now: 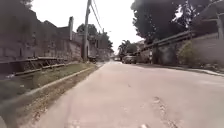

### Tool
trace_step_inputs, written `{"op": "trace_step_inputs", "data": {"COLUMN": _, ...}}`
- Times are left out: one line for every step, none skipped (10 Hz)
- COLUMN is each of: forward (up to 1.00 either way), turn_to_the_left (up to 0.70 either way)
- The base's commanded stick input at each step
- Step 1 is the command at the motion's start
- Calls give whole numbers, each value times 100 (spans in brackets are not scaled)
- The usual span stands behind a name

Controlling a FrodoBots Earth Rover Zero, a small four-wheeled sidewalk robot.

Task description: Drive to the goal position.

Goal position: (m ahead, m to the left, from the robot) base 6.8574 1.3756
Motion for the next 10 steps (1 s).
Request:
{"op": "trace_step_inputs", "data": {"forward": 100, "turn_to_the_left": -7}}
{"op": "trace_step_inputs", "data": {"forward": 100, "turn_to_the_left": 0}}
{"op": "trace_step_inputs", "data": {"forward": 100, "turn_to_the_left": 0}}
{"op": "trace_step_inputs", "data": {"forward": 100, "turn_to_the_left": 0}}
{"op": "trace_step_inputs", "data": {"forward": 100, "turn_to_the_left": 0}}
{"op": "trace_step_inputs", "data": {"forward": 100, "turn_to_the_left": 0}}
{"op": "trace_step_inputs", "data": {"forward": 100, "turn_to_the_left": 0}}
{"op": "trace_step_inputs", "data": {"forward": 100, "turn_to_the_left": 0}}
{"op": "trace_step_inputs", "data": {"forward": 100, "turn_to_the_left": 0}}
{"op": "trace_step_inputs", "data": {"forward": 100, "turn_to_the_left": 0}}
